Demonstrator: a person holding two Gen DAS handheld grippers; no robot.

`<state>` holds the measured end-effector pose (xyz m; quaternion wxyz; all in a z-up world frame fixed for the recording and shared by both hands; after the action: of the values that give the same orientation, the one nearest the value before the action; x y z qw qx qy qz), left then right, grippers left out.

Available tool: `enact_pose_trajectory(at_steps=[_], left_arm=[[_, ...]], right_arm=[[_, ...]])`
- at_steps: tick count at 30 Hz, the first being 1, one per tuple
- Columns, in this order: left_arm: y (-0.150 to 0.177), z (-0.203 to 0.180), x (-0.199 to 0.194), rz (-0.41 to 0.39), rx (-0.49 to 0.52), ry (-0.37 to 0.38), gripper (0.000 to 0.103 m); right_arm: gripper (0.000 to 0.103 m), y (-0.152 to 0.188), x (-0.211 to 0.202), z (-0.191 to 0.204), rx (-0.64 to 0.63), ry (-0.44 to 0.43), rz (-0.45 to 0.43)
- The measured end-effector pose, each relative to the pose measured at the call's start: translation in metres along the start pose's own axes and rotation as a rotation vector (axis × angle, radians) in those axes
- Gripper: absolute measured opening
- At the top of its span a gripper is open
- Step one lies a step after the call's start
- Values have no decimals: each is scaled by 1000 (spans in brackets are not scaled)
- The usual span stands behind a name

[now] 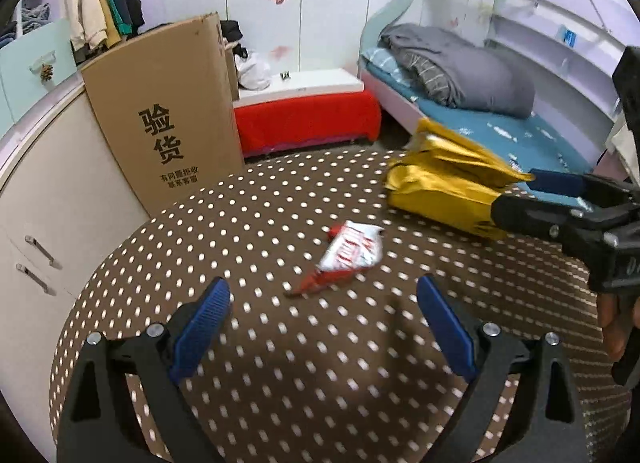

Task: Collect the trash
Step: 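Grasp the red-white wrapper with the left tool while the right tool grasps the yellow snack bag, then carry the red-white wrapper and yellow snack bag over the bin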

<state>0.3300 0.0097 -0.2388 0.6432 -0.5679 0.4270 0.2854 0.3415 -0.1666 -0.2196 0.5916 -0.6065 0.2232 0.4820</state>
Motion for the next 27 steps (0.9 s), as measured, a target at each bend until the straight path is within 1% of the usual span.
enact_pose_trajectory(at_steps=[3, 4, 5, 6, 7, 8, 9, 10, 12, 15, 19, 23, 27], left_arm=[[-11, 1, 16, 26, 42, -5, 91], [-14, 1, 19, 33, 45, 13, 78], [-17, 1, 21, 32, 49, 16, 65], [-19, 1, 21, 28, 58, 21, 58], [-20, 0, 21, 23, 70, 18, 41], [-19, -2, 20, 22, 73, 17, 27], [-18, -3, 19, 24, 72, 24, 24], [-15, -4, 17, 24, 59, 46, 24], [-8, -6, 13, 21, 37, 62, 24], [10, -10, 1, 14, -3, 94, 24], [35, -20, -27, -17, -53, 133, 24], [58, -37, -58, -50, -72, 158, 24], [80, -62, -87, -81, -71, 182, 24]], right_arm=[[97, -8, 13, 5, -43, 3, 9], [90, -9, 17, 4, -42, -1, 12], [81, -10, 20, 3, -31, -16, 21], [59, -10, 21, 2, -24, -21, 28], [56, -9, 20, 2, -20, -28, 22], [52, -7, 17, 3, -15, -32, 13], [47, -3, 14, 3, -11, -36, 12], [43, 0, 11, 4, -6, -40, 9], [40, 11, 1, 2, 18, -47, 2], [40, 31, -17, -4, 76, -83, -15], [40, 64, -47, -11, 140, -122, -37], [40, 103, -83, -19, 213, -153, -71], [40, 138, -120, -29, 274, -152, -117]])
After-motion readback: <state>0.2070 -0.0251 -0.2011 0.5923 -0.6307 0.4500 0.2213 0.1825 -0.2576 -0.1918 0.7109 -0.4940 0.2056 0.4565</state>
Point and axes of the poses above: each gripper's, at about its wrist camera, not at the fingertips, and x roughly the way its jaws point, z to its left, y to its underside, the point moved 3 cm from there along x, roughly the way its jaws point, and after that the axes turned 11 degrees about z, right-handed, at the moved point
